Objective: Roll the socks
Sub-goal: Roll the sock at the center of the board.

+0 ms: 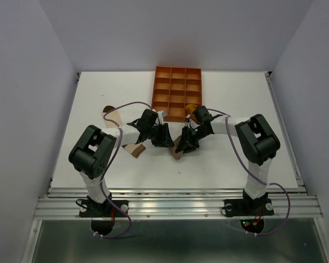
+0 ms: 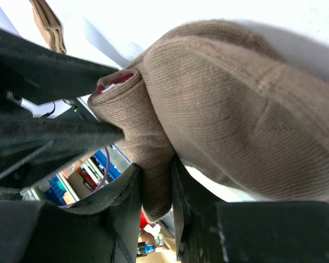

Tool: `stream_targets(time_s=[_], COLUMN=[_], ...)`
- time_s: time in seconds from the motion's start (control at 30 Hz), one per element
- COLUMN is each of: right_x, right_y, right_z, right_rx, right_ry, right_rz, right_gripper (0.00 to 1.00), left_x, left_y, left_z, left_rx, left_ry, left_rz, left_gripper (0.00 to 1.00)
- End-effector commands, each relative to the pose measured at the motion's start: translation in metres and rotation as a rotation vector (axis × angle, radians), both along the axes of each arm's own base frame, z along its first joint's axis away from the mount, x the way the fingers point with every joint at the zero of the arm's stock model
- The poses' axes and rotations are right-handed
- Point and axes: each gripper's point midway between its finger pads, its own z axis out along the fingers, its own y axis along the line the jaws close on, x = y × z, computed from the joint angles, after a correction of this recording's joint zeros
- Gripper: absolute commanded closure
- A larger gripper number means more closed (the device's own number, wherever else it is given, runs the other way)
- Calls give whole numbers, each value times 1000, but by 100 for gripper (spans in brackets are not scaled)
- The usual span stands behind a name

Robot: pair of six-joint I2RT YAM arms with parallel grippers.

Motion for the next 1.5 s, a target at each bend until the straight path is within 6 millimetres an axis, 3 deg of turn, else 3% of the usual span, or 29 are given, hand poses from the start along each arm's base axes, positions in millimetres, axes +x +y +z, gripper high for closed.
stream_targets(time_s=[0.0, 0.03, 0.1, 0.13, 0.2, 0.33, 0.37, 0.43, 0.53, 0.57, 0.6, 0.77, 0.93, 1.17, 1.47], right_x=[13, 13, 15, 17, 21, 31, 34, 38, 40, 36, 37, 15, 9, -14, -7], right_y=[-1, -1, -2, -2, -4, -7, -9, -15, -15, -13, -12, 3, 1, 11, 18], right_z=[-5, -5, -5, -3, -2, 17, 22, 27, 58, 56, 69, 84, 92, 76, 62], right_rx=[-23, -24, -28, -29, -41, -50, -52, -79, -96, -95, -97, -133, -200, -261, -463], right_ry=[-41, -43, -57, -76, -115, -248, -284, -367, -559, -569, -631, -813, -933, -973, -1067], right_rz=[-3, -3, -2, 1, 7, 25, 30, 43, 70, 90, 88, 189, 191, 272, 334], right_gripper=[99, 99, 98, 91, 82, 61, 50, 44, 30, 30, 27, 24, 25, 26, 28], left_x=[6, 7, 9, 10, 12, 13, 12, 10, 7, 9, 8, 4, 0, -5, -7], left_y=[-8, -7, -5, -3, 0, 9, 10, 8, 12, 12, 11, 8, 9, 7, 3], left_z=[-4, -6, -9, -14, -18, -26, -27, -25, -25, -24, -24, -18, -20, -18, -19], left_rx=[17, 32, 65, 94, 133, 248, 251, 245, 277, 277, 280, 267, 277, 266, 259], left_ry=[-4, -4, 6, 4, 6, 18, 26, 33, 57, 52, 56, 65, 86, 93, 100], left_rz=[-19, -10, 2, 10, 31, 66, 65, 57, 59, 62, 60, 48, 46, 31, 12], left_gripper=[59, 69, 79, 89, 99, 100, 100, 100, 100, 100, 100, 100, 100, 100, 100])
